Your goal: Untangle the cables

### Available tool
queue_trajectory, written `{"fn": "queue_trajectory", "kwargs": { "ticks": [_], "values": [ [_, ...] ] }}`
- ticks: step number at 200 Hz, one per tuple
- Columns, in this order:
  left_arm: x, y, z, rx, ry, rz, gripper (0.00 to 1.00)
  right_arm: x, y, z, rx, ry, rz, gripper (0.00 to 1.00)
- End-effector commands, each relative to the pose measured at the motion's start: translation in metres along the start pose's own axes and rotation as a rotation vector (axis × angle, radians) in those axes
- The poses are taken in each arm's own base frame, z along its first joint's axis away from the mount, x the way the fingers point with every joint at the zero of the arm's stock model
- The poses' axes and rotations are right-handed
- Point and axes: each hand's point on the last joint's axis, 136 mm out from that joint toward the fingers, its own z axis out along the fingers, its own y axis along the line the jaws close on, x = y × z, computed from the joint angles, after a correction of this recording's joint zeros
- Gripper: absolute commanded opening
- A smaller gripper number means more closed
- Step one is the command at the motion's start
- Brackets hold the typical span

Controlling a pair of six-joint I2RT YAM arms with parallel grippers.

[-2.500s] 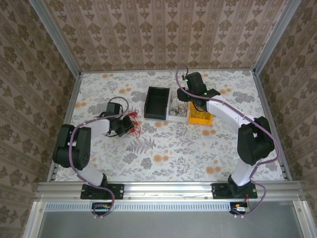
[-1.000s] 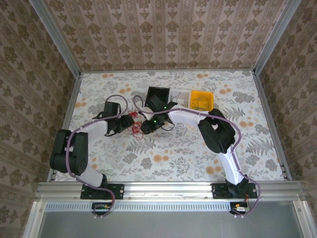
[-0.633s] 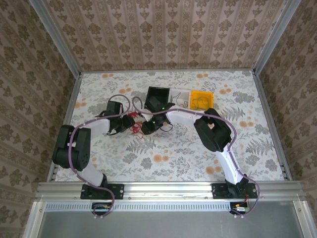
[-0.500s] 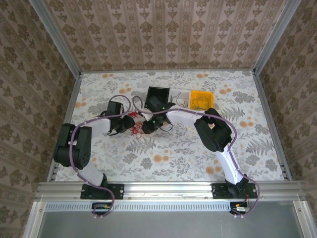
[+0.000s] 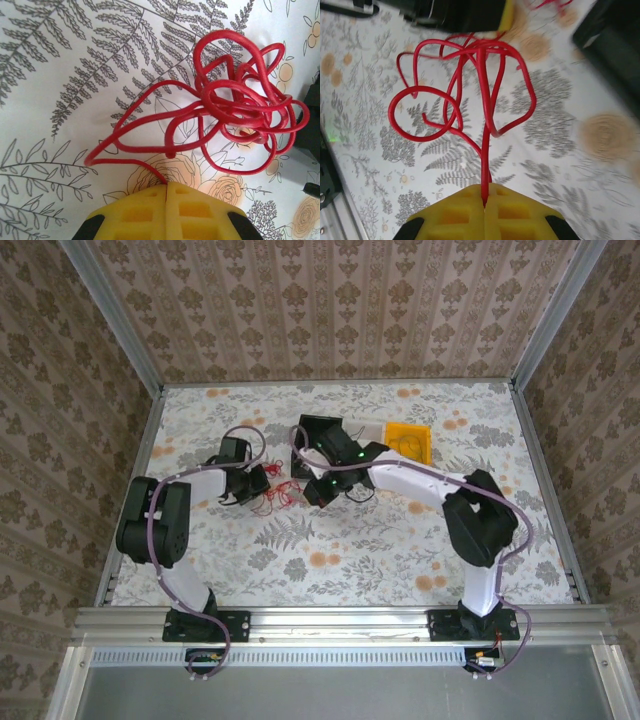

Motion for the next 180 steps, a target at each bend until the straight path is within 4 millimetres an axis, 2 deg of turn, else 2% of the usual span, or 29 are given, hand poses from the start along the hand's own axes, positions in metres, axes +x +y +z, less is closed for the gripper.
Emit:
{"fn": "queue_trajectory", "kwargs": {
  "ticks": [1, 49, 94, 108, 120, 139, 158, 180],
  "values": [
    [0.012, 0.024, 0.016, -0.091, 0.045, -0.023, 0.0, -0.015, -0.02, -0.038, 0.108, -0.084, -0.016, 0.0],
    [0.016, 0.035, 0.013, -0.142, 0.062, -0.03, 0.0, -0.041, -0.07, -0.115, 0.315, -0.264, 0.019, 0.0],
    [0.018, 0.041, 0.012, -0.161, 0.069, -0.046, 0.0, -0.042, -0.113, -0.171, 0.543, -0.386, 0.082, 0.0],
    [0.018, 0.042, 0.012, -0.162, 0.07, -0.049, 0.0, -0.042, -0.12, -0.184, 0.562, -0.425, 0.108, 0.0],
    [0.017, 0.041, 0.012, -0.157, 0.067, -0.048, 0.0, -0.041, -0.118, -0.187, 0.523, -0.444, 0.12, 0.0],
    [0.017, 0.036, 0.012, -0.129, 0.06, -0.037, 0.0, -0.041, -0.114, -0.18, 0.471, -0.429, 0.128, 0.01],
    [0.014, 0.025, 0.011, -0.068, 0.039, -0.017, 0.0, -0.043, -0.111, -0.164, 0.416, -0.406, 0.156, 0.02],
    [0.012, 0.012, 0.008, 0.006, 0.024, -0.001, 0.0, -0.049, -0.102, -0.135, 0.362, -0.367, 0.155, 0.03]
  ]
}}
